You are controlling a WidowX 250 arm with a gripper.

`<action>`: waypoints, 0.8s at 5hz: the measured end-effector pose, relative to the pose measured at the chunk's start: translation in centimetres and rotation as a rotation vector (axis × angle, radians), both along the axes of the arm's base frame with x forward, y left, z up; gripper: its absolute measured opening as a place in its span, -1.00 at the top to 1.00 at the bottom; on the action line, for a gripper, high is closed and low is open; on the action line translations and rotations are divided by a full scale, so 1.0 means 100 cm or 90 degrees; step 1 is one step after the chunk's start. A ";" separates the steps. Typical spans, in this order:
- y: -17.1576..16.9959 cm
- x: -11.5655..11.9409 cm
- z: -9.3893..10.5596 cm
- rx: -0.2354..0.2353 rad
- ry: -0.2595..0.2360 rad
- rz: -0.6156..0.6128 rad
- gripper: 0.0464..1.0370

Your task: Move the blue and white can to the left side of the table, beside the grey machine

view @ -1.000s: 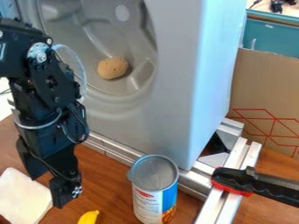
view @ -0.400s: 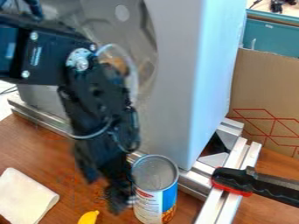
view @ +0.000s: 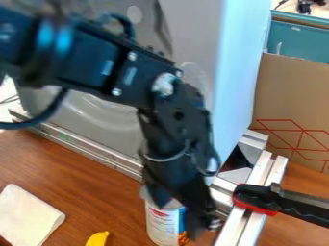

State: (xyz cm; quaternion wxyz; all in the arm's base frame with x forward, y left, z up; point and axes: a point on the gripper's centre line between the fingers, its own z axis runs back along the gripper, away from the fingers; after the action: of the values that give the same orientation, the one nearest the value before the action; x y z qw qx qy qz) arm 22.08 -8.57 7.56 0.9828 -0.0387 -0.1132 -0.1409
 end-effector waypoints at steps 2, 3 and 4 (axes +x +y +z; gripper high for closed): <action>-0.031 0.025 -0.013 -0.022 -0.032 0.077 -0.92; -0.038 0.030 -0.011 -0.048 -0.045 0.091 -0.92; -0.039 0.029 -0.017 -0.053 -0.030 0.103 -0.92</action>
State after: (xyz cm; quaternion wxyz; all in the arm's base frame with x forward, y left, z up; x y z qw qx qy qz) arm 25.03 -12.46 5.88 0.9855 -0.0670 -0.1450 -0.0570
